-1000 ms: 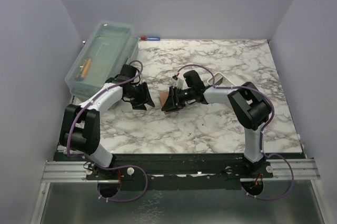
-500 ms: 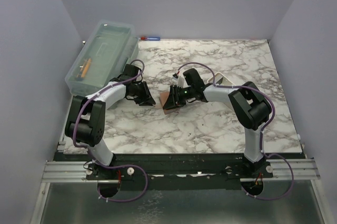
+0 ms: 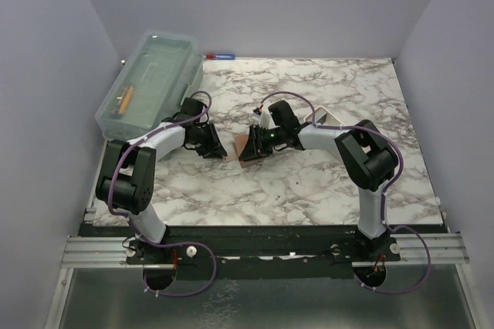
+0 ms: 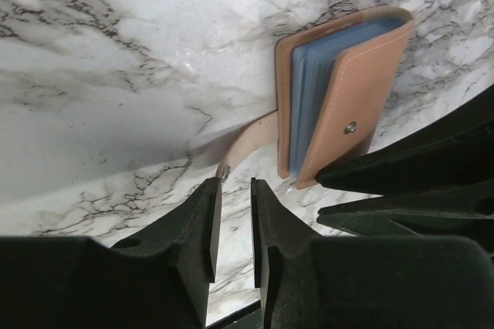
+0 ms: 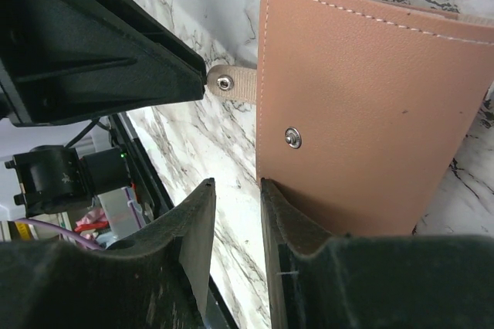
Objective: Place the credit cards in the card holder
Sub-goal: Close the card holder at the center of the board.
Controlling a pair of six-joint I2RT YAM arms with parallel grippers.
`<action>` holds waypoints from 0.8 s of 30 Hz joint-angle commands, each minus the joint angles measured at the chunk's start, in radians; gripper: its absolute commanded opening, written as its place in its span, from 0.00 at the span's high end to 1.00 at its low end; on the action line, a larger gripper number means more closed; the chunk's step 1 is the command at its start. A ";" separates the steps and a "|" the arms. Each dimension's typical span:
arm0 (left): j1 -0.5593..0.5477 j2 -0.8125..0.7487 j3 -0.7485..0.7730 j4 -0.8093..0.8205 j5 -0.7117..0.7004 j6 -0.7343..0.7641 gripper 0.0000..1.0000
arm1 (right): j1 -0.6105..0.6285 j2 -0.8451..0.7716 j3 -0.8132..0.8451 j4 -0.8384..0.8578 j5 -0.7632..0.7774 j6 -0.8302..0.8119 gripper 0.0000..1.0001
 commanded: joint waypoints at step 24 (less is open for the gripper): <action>0.004 0.003 -0.029 0.043 0.009 -0.038 0.85 | -0.006 -0.003 0.008 -0.042 0.039 -0.035 0.67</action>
